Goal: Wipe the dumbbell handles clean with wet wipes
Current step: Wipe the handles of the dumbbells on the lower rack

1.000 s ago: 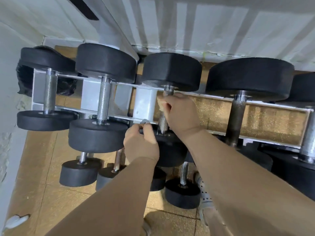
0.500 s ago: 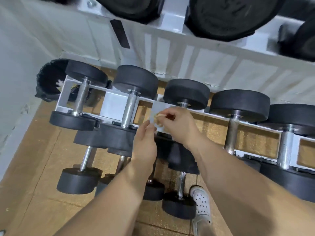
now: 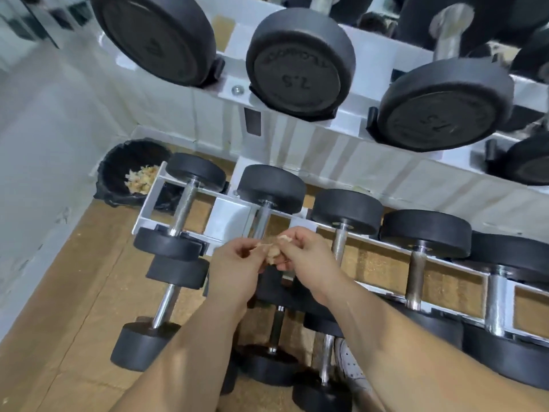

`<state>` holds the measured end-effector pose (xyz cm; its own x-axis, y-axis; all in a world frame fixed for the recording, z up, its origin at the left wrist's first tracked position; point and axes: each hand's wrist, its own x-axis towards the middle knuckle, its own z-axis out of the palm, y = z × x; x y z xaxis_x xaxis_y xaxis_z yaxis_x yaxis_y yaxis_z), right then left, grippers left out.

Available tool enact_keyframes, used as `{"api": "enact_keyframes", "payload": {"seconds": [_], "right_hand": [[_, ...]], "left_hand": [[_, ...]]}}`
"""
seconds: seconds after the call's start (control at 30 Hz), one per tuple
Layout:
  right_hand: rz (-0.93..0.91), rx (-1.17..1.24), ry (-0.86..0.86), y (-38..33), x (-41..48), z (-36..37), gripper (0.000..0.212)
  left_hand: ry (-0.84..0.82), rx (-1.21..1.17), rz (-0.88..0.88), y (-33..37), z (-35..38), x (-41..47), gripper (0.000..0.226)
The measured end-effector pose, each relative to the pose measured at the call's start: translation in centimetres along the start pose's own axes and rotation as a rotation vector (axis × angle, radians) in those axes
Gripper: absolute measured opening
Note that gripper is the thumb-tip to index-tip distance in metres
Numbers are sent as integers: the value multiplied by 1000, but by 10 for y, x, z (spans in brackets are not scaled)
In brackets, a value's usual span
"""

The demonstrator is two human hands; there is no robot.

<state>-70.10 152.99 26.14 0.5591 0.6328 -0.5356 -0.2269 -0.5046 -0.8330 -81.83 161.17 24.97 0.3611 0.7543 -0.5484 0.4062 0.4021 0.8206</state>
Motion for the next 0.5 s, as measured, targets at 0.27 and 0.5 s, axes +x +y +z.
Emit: {"api": "enact_keyframes", "payload": {"seconds": [0.27, 0.5], "right_hand": [[38, 82, 69, 24, 56, 5, 13], [-41, 94, 124, 30, 107, 24, 7]], "left_hand": [[166, 417, 195, -30, 8, 48, 16], [205, 558, 242, -53, 4, 94, 19]]}}
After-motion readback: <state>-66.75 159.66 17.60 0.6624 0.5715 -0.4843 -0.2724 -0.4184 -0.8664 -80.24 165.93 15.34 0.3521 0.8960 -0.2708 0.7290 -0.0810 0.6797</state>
